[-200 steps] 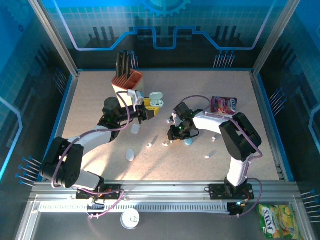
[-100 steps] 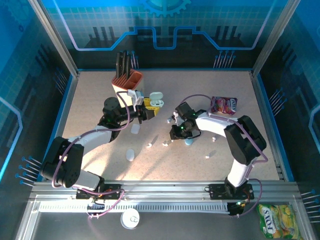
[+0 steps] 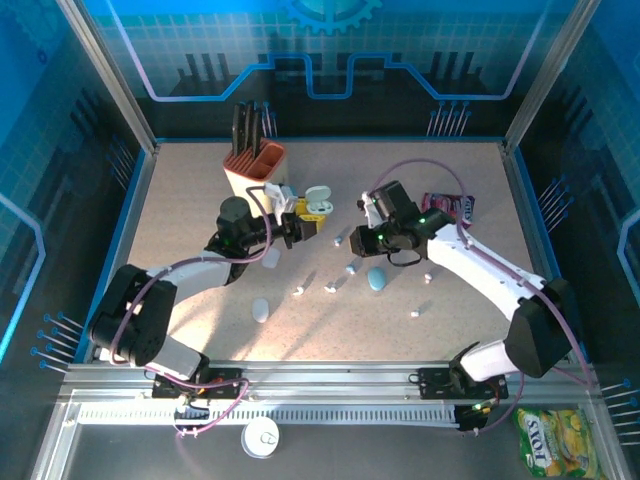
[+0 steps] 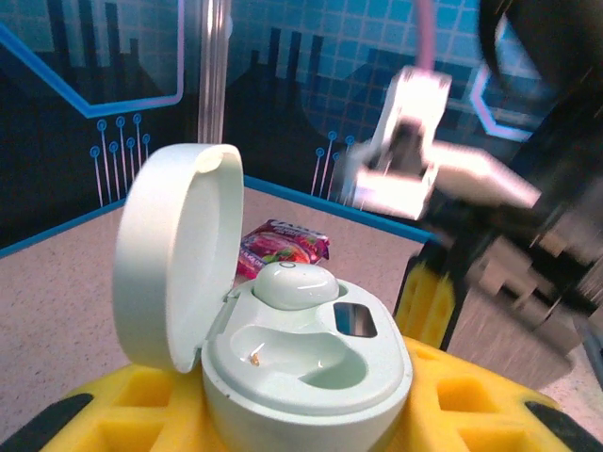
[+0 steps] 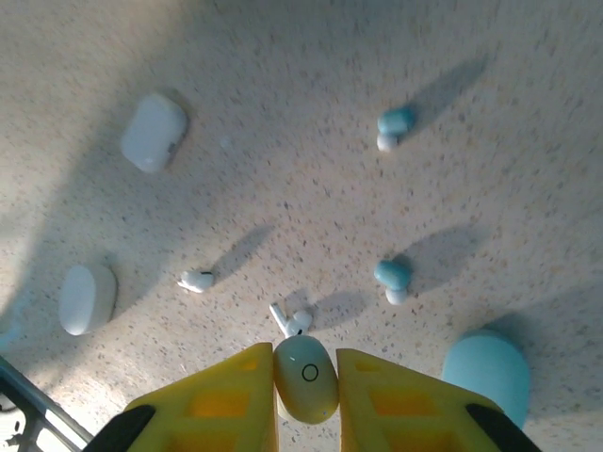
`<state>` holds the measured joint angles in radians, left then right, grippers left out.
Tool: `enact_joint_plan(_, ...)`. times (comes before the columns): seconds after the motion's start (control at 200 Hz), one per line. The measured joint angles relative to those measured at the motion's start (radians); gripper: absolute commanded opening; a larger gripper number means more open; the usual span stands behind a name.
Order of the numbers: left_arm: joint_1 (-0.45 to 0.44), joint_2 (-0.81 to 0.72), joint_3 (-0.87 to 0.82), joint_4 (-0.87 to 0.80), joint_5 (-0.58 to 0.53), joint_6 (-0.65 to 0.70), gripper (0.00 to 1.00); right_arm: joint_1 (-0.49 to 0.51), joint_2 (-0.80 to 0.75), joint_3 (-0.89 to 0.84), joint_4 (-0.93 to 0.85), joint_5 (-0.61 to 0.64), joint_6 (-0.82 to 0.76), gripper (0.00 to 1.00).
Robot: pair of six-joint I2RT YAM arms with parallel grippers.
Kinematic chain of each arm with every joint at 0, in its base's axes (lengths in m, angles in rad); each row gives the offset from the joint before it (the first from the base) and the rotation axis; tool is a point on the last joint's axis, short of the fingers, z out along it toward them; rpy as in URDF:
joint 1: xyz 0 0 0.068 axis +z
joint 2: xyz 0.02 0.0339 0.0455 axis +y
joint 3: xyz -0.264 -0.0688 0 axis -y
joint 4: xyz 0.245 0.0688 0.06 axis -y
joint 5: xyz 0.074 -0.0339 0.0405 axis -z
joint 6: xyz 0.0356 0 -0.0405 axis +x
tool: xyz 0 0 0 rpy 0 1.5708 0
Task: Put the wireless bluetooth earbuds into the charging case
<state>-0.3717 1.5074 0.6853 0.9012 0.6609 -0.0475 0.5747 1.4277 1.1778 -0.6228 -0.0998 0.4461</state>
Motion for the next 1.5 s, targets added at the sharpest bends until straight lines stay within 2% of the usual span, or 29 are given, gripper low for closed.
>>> enact_joint_plan(0.32, -0.039, 0.033, 0.008, -0.002, -0.089, 0.048, 0.34, 0.034, -0.002, 0.263, -0.098, 0.048, -0.053, 0.20)
enact_joint_plan(0.655, -0.063, 0.033, 0.008, -0.003, -0.105, 0.055, 0.34, 0.060, 0.134, 0.432, -0.103, 0.045, -0.067, 0.20)
enact_joint_plan(0.995, -0.067, 0.033, 0.008, -0.007, -0.107, 0.056, 0.35, 0.082, 0.209, 0.485, -0.110, 0.025, -0.071, 0.20)
enact_joint_plan(1.501, -0.067, 0.033, 0.008, 0.015, -0.107, 0.050, 0.35, 0.092, 0.217, 0.484, -0.110, 0.018, -0.073, 0.20)
